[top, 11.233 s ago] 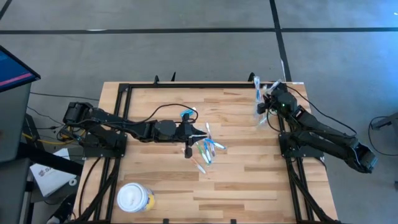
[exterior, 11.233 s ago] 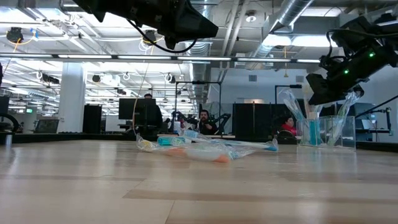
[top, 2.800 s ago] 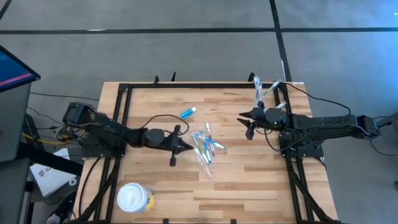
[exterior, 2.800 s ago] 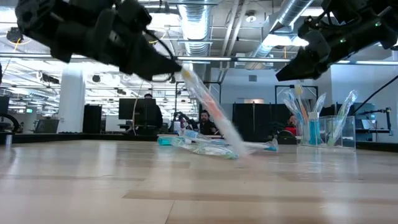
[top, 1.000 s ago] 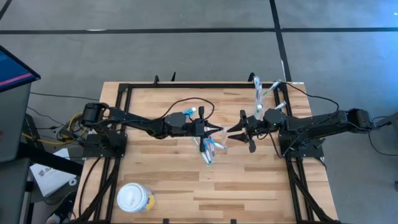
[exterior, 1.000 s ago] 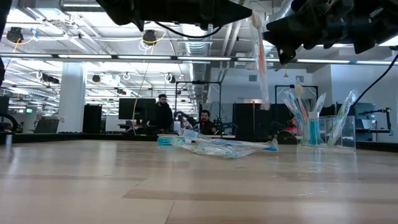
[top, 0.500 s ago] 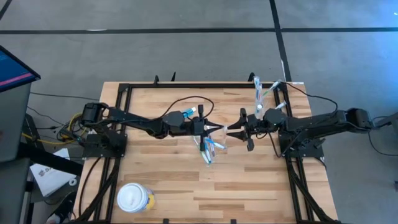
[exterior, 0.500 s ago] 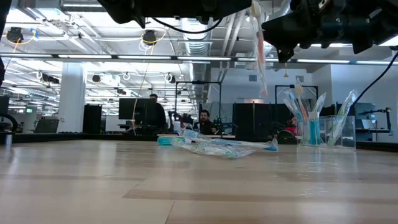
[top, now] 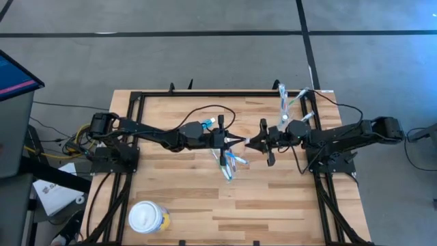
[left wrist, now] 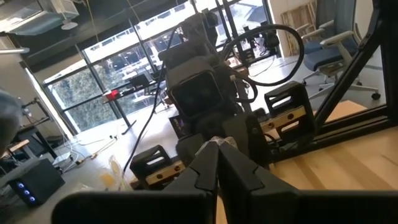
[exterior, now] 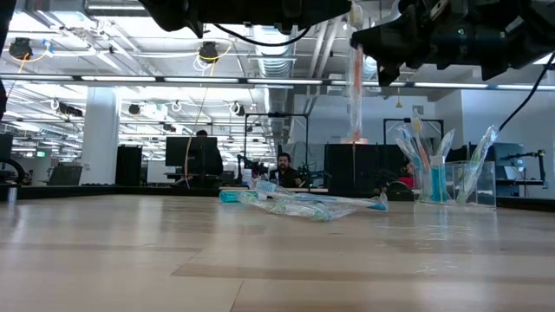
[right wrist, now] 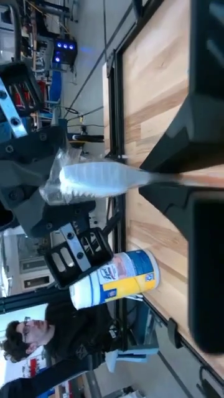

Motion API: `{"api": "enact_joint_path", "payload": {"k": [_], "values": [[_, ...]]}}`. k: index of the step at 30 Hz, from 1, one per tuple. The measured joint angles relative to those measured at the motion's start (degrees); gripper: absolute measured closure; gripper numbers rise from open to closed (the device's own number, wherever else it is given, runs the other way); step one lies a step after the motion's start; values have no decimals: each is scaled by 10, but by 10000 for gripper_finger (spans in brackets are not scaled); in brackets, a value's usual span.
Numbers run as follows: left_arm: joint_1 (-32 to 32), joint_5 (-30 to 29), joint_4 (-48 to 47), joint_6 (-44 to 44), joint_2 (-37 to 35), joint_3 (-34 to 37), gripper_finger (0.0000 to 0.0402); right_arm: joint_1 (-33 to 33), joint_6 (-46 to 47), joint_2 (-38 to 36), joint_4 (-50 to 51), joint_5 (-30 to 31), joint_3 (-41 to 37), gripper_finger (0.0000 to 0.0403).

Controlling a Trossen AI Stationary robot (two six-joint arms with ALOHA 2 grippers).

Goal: Pick & Place toothbrushing station
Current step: Put the orange toothbrush into the transparent organizer

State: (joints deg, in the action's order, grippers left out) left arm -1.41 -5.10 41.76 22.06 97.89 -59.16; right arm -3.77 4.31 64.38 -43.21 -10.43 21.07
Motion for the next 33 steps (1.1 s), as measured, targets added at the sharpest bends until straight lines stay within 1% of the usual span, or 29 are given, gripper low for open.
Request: {"api": "enact_joint_path", "payload": {"k": [2, 4, 10, 12, 16, 19, 24, 26, 29, 33], "values": [[0, 0, -3, 0, 0, 0, 401, 0, -8, 0, 2, -1, 0, 391], [0, 0, -3, 0, 0, 0, 401, 0, -7, 0, 7, -1, 0, 388], [0, 0, -5, 0, 0, 0, 399, 0, -4, -2, 10, 0, 0, 396], [0, -12, -4, 0, 0, 0, 395, 0, -4, -4, 12, 0, 0, 398], [-2, -63, -12, 0, 0, 0, 384, 0, -4, -10, 21, 2, 0, 399], [-2, -76, -38, 0, 0, 2, 373, 0, -4, -25, 56, 33, 0, 400], [-4, -77, -37, -2, 0, 23, 360, 0, -13, -71, 110, 74, -2, 401], [-4, -77, -37, -14, 0, 29, 357, 1, -13, -94, 112, 89, -12, 401], [-4, -77, -36, -30, 0, 38, 355, 0, -10, -134, 134, 130, -35, 401], [-9, -79, -35, -43, 0, 46, 357, 3, 4, -200, 214, 190, -39, 401]]}}
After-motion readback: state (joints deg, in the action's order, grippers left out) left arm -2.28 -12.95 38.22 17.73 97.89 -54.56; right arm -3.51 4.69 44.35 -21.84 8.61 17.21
